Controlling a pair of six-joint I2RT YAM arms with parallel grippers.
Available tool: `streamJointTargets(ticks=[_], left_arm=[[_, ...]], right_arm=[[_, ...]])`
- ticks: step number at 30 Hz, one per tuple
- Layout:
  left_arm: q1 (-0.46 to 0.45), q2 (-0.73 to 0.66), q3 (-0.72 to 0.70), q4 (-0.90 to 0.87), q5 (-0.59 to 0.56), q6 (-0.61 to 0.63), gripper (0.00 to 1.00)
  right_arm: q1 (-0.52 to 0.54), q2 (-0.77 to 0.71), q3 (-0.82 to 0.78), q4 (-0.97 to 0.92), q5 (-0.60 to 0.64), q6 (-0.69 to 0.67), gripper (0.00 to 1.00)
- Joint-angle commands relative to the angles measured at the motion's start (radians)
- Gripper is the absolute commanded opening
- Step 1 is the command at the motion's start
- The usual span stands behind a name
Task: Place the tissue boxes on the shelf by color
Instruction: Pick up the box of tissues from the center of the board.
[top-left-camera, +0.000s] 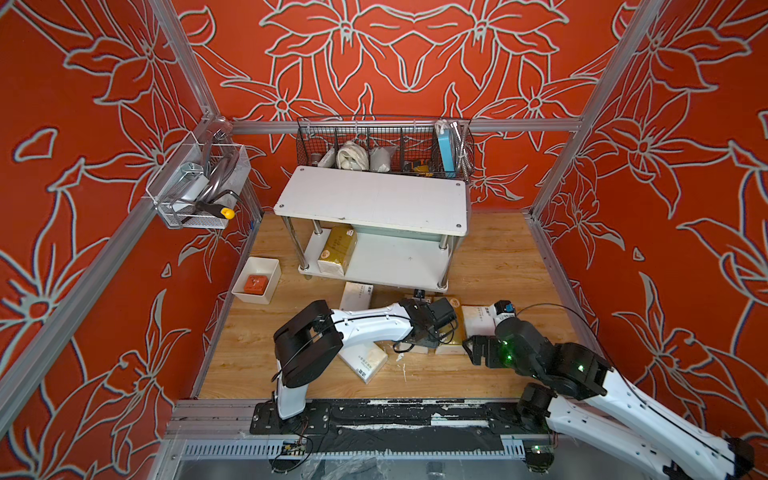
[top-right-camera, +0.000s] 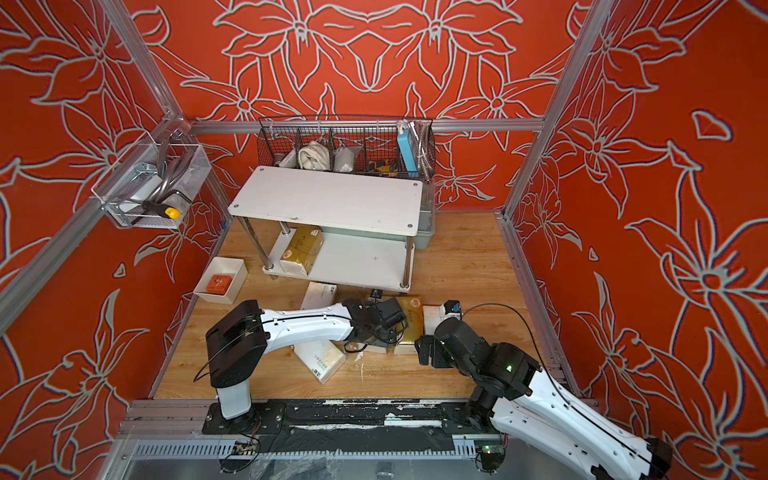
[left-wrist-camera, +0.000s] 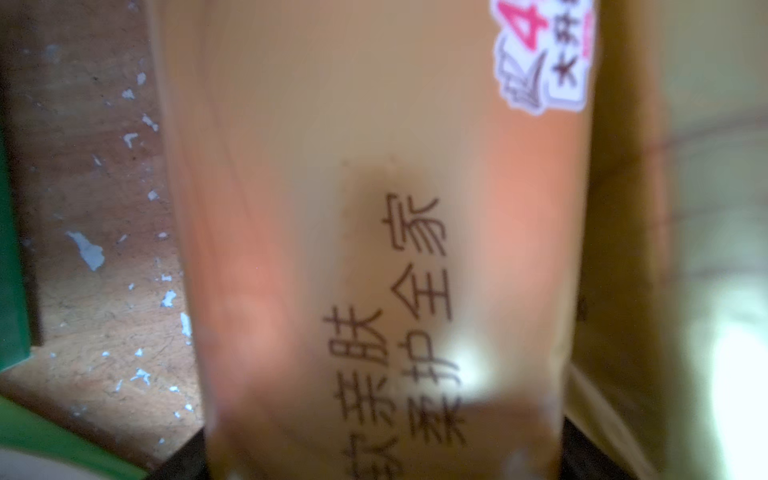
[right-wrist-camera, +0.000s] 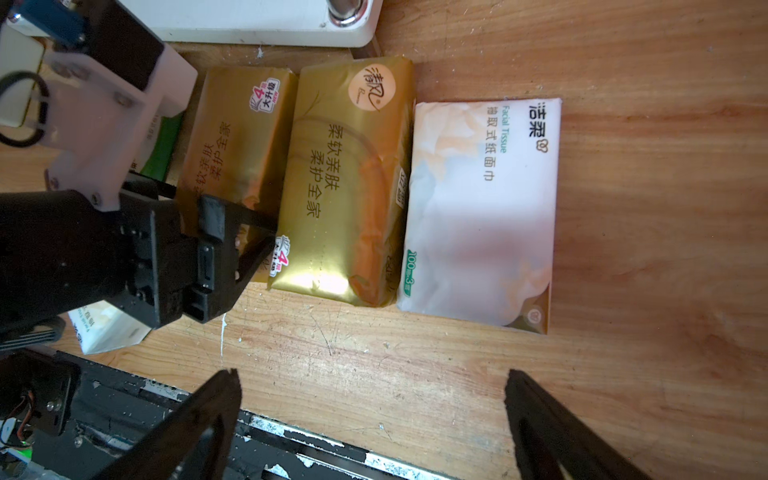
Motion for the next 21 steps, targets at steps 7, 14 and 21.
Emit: streamJointTargets(ticks=[7, 14, 21], left_arm=[[-0.005, -0.188, -0.054, -0.084, -0.060, 0.064, 0.78], [0.000, -0.314, -0.069, -0.139, -0.149, 0.111, 0.79], [0.095, -0.405, -0.109, -0.127, -0.175, 0.169, 0.79]], right_arm=[[-0.007, 0.018, 0.021, 0.018, 0.017, -0.010, 0.99], [-0.007, 0.023, 0.001, 0.115, -0.041, -0.034, 0.99], [-0.007, 0.019, -0.011, 0.213, -0.112, -0.042, 0.99]])
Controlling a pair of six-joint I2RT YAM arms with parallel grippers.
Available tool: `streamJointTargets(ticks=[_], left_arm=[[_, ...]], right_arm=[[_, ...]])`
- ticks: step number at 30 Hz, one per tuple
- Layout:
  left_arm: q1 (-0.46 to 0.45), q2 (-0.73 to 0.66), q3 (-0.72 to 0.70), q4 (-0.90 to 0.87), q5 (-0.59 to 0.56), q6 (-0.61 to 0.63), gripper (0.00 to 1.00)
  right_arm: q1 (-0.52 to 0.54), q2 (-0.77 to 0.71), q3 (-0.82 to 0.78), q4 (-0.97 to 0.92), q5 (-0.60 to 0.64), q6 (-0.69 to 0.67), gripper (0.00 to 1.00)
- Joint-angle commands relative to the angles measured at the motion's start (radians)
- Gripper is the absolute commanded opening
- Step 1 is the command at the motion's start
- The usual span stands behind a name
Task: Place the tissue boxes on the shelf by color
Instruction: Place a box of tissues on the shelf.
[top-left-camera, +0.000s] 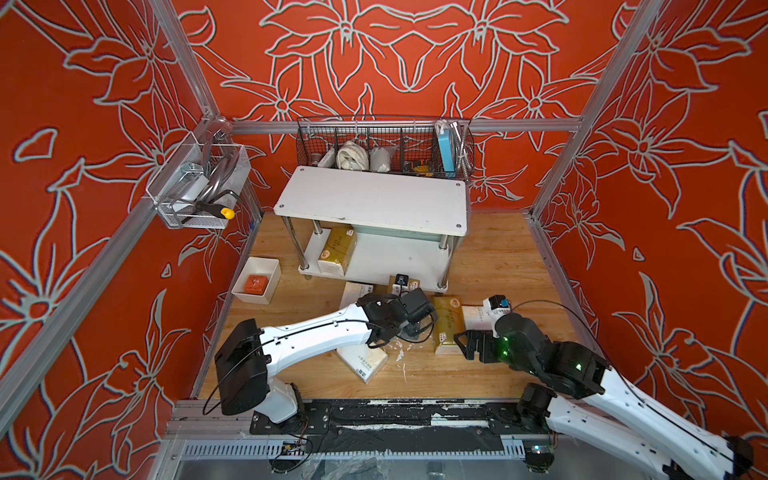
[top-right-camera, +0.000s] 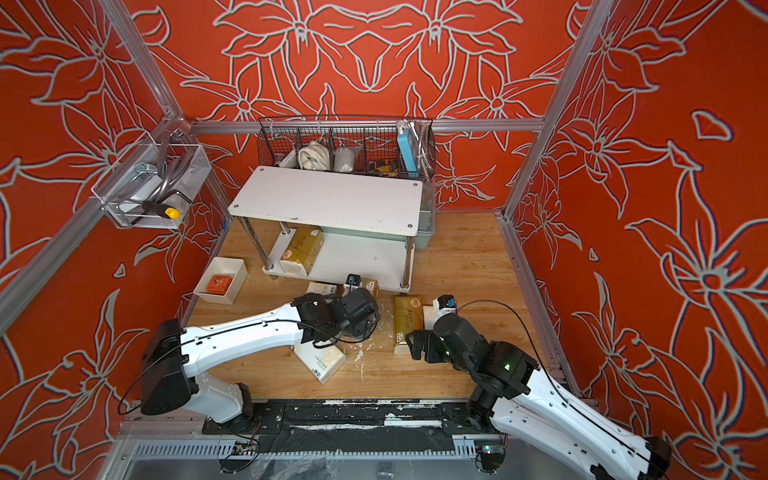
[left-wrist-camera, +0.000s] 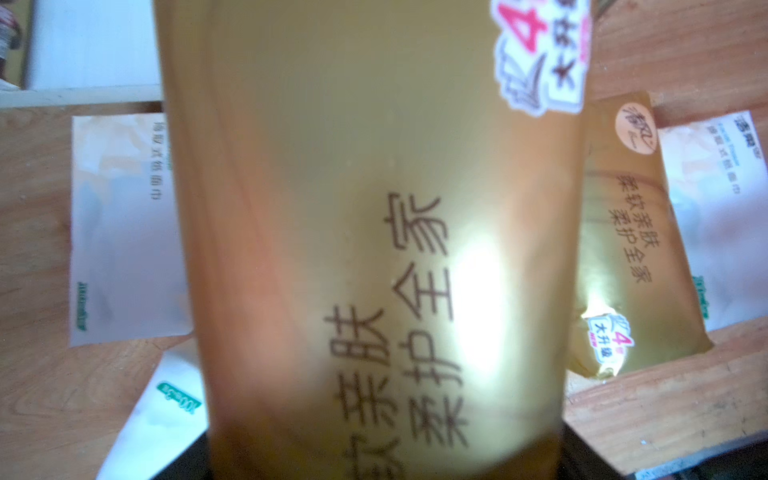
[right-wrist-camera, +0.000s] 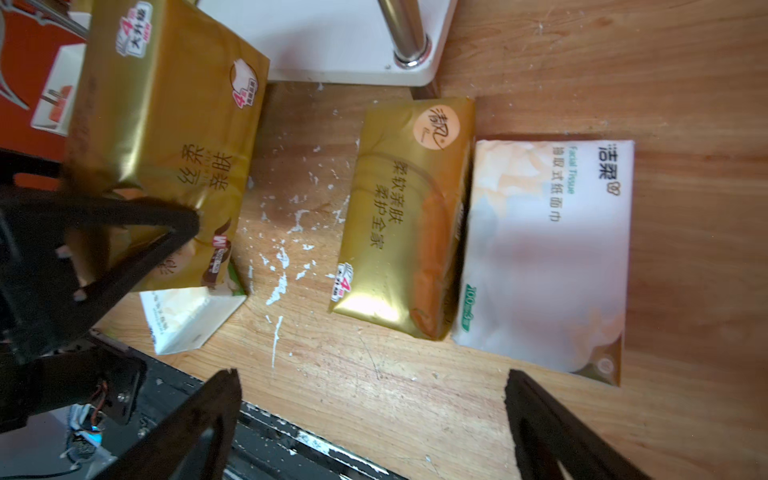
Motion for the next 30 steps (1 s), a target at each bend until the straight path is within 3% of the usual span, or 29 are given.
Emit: streamJointTargets(ticks=[1, 11, 21, 30], left_arm=[[0.066, -0.050, -0.022, -0.007, -0.051, 0.057, 0.79], [0.275, -0.096, -0.068, 0.123, -0.034, 0.240, 0.80], [0.367, -0.013, -0.071, 0.324, -0.001, 0.379, 0.82], [0.425, 0.140, 0.026, 0.378, 0.015, 0.437, 0.83]], right_arm=[[-0.007, 0.011, -0.008, 0.059, -0.049, -0.024, 0.99], [-0.007, 0.060, -0.021, 0.150, -0.119, -0.018, 0.99], [-0.007, 0.060, -0.043, 0.179, -0.145, 0.011, 0.99], [-0.007, 0.018, -0.038, 0.134, -0.128, 0.017, 0.99]])
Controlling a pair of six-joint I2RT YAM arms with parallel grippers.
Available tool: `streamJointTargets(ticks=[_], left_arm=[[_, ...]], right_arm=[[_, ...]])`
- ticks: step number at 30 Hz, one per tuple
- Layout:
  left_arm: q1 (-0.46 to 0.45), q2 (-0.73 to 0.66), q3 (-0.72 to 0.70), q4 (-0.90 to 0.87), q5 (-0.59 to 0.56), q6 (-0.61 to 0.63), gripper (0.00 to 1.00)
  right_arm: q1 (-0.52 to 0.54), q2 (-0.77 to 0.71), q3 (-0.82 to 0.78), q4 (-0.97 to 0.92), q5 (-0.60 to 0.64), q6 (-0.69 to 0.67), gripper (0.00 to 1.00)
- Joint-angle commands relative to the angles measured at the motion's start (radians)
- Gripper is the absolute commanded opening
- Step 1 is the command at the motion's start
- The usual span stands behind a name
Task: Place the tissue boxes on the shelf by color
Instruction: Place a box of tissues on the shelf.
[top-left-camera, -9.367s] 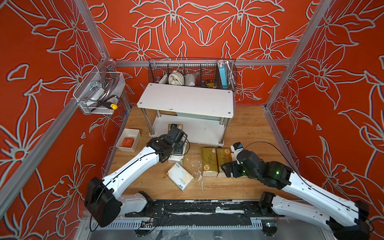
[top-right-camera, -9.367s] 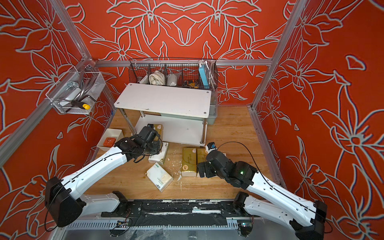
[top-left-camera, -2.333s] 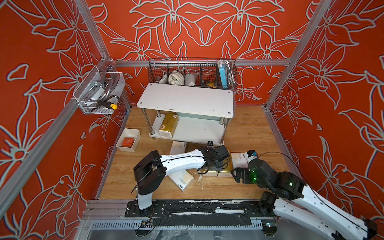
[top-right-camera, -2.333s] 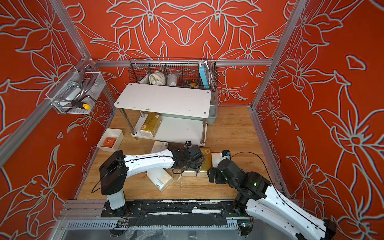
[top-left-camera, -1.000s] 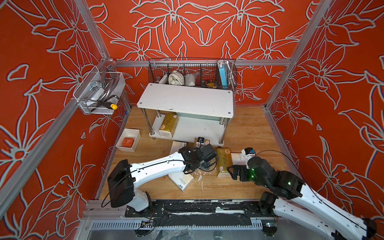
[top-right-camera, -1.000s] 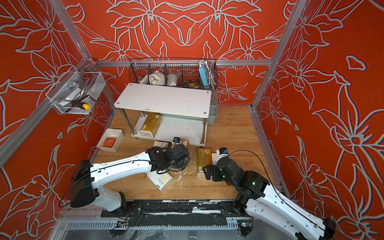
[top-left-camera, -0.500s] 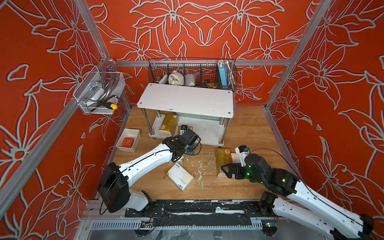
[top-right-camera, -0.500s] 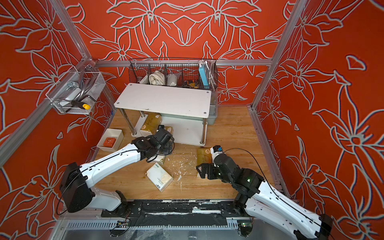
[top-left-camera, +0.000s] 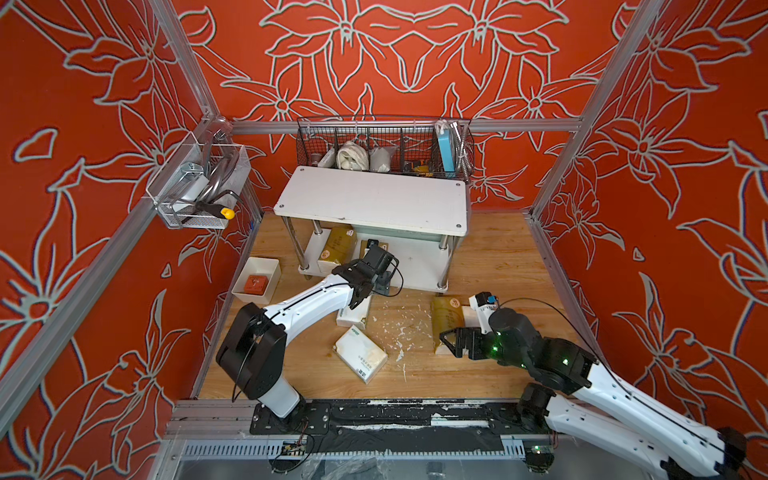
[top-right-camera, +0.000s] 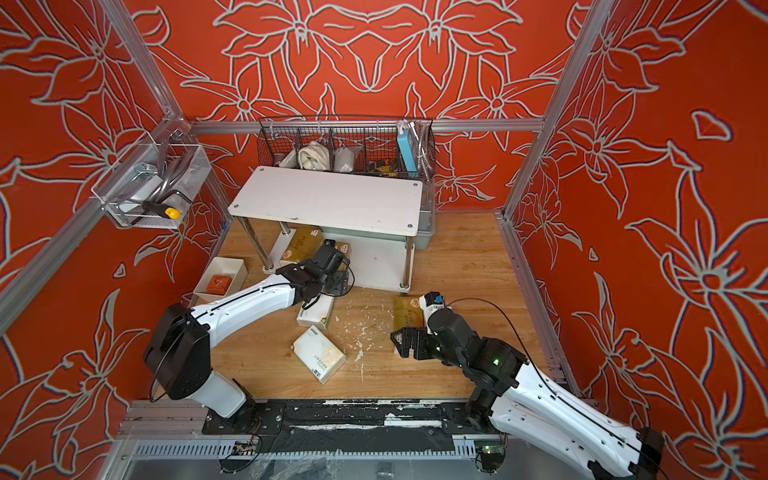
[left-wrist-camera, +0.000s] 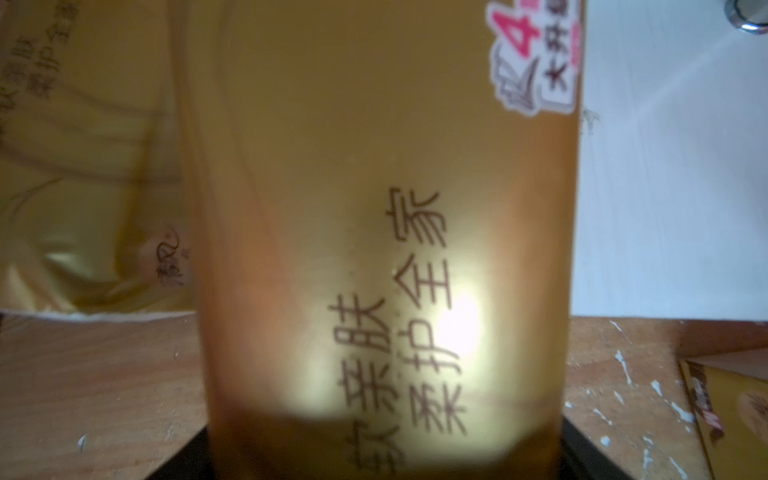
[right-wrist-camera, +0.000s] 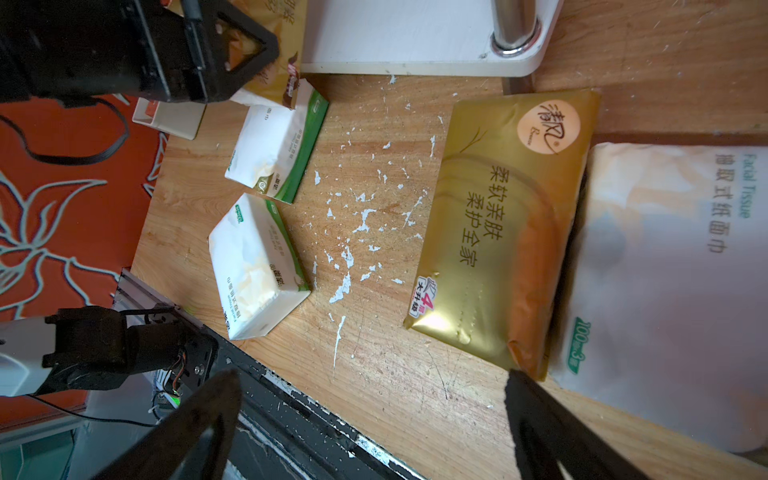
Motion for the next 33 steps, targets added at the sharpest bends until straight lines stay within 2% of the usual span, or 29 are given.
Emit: streamJointTargets(ticks=[1, 8, 14, 17, 23, 33], left_arm=[[0.016, 0.032, 0.055, 0.066, -0.001, 0.050, 0.83], [0.048, 0.113, 0.110, 0.079, 0.005, 0.082, 0.85], [0.057, 0.120, 0.121, 0.083, 0.016, 0.086, 0.98], [0.056, 0.101, 0.118, 0.077, 0.040, 0.081, 0.99], [0.055, -0.002, 0.068, 0.038, 0.077, 0.021, 0.99], [0.050, -0.274, -0.129, -0.061, 0.089, -0.082, 0.99]], right_arm=[[-0.003, -0.022, -0.007, -0.030, 0.004, 0.010, 0.99], [-0.003, -0.060, -0.011, -0.067, 0.021, 0.019, 0.99], [-0.003, -0.072, -0.016, -0.077, 0.026, 0.025, 0.99], [-0.003, -0.070, -0.016, -0.077, 0.026, 0.027, 0.99], [-0.003, -0.068, -0.019, -0.075, 0.033, 0.025, 0.99], [-0.003, -0.055, -0.035, -0.053, 0.035, 0.025, 0.99]])
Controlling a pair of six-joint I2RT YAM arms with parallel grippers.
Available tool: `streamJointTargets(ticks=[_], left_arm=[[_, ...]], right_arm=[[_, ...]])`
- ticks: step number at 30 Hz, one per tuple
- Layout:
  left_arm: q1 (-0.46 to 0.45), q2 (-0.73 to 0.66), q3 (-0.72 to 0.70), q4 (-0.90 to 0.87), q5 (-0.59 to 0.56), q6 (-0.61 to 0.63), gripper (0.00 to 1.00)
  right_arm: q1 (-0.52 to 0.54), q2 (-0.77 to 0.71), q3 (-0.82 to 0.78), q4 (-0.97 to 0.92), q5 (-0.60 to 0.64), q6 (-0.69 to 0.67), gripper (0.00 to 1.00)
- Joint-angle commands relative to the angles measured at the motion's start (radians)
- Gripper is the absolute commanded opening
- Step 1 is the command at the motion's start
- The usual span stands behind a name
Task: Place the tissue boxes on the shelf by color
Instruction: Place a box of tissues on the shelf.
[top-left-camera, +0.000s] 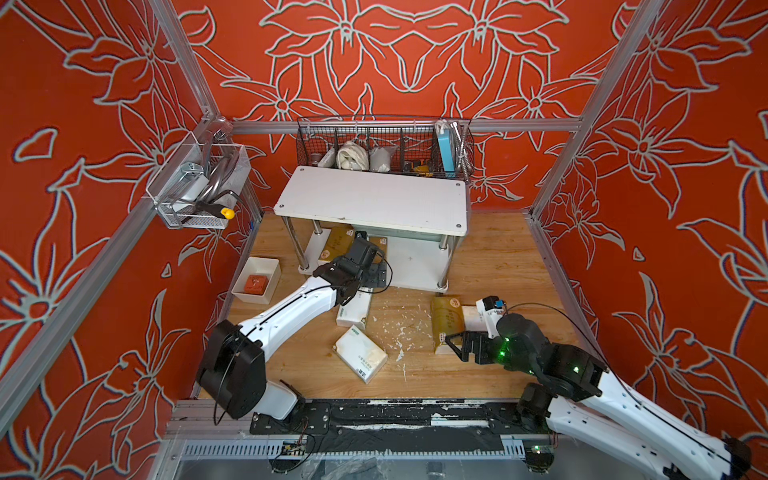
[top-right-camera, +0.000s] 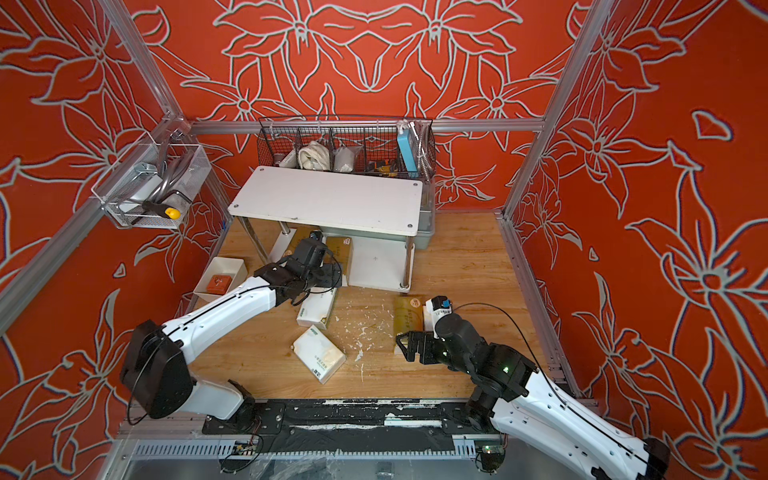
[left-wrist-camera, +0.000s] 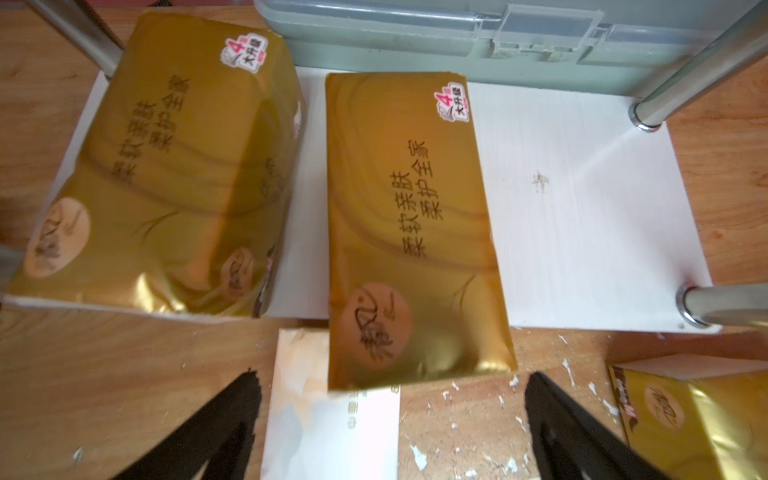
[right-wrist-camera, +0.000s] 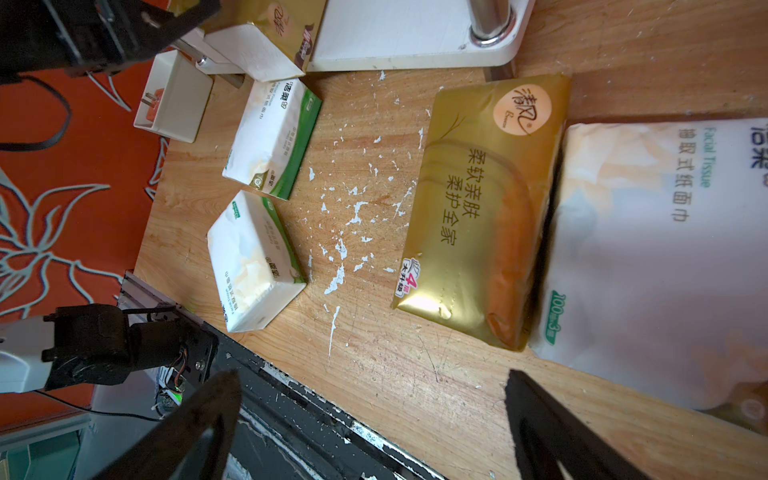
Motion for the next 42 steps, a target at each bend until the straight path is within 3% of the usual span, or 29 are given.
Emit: streamJointTargets(ticks=[1, 7, 15, 42], left_arm=[[-0.004, -0.087, -0.070, -0.061, -0.001, -0.067, 0.99], [-0.004, -0.155, -0.175, -0.049, -0.009, -0.129, 0.99], [-0.004, -0.091, -0.217, 0.013, -0.008, -0.171, 0.99], [-0.003, 0.180, 0.020, -0.019, -0.201, -0.136, 0.99]], right_arm=[[-0.003, 0.003, -0.012, 0.003, 0.028, 0.004, 0.99], [-0.003, 0.012, -0.012, 0.017, 0.040, 0.001, 0.99], [-0.003, 0.017, -0.007, 0.020, 0.046, 0.001, 0.99], [-0.003, -0.017, -0.003, -0.021, 0.066, -0.002, 0.99]])
